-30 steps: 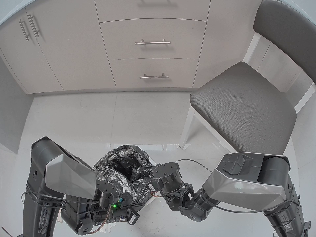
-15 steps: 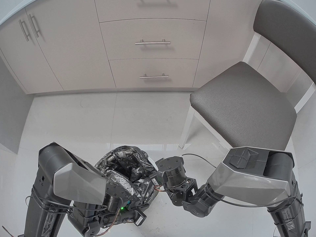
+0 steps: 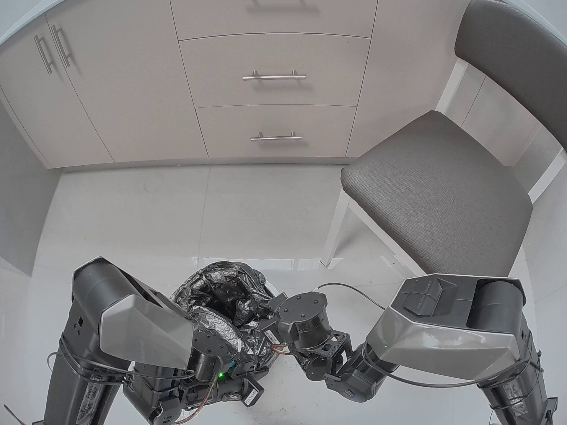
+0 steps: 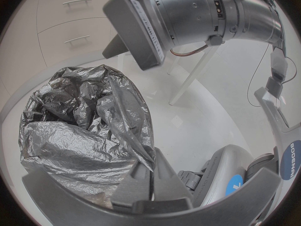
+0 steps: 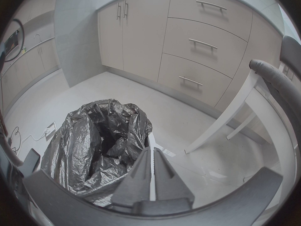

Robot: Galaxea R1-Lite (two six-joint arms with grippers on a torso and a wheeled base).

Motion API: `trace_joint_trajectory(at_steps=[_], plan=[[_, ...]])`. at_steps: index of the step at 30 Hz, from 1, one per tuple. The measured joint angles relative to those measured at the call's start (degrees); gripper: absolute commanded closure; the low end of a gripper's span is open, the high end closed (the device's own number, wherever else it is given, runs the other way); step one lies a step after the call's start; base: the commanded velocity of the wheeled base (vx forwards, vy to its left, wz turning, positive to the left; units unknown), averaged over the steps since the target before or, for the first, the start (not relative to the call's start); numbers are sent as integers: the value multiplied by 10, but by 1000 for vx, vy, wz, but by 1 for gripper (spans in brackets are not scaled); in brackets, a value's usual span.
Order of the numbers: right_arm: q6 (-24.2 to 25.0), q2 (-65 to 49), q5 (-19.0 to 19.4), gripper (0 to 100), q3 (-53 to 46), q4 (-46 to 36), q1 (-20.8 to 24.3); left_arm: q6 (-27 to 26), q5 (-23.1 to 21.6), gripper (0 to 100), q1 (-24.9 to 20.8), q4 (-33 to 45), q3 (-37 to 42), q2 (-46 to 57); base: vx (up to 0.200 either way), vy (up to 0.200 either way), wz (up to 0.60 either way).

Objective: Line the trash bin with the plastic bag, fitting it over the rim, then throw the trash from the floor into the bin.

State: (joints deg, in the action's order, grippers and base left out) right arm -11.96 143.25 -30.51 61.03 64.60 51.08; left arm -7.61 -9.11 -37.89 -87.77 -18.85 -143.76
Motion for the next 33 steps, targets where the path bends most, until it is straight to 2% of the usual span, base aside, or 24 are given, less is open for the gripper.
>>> trace_joint_trajectory(at_steps=[18,33], plan=[[-5,32,-1,0,20,16,-9,3,2,100,0,0,0,0,0,0,0],[-24,62,-2,0,56,15,-55,12,2,100,1,0,-1,1,0,0,0]])
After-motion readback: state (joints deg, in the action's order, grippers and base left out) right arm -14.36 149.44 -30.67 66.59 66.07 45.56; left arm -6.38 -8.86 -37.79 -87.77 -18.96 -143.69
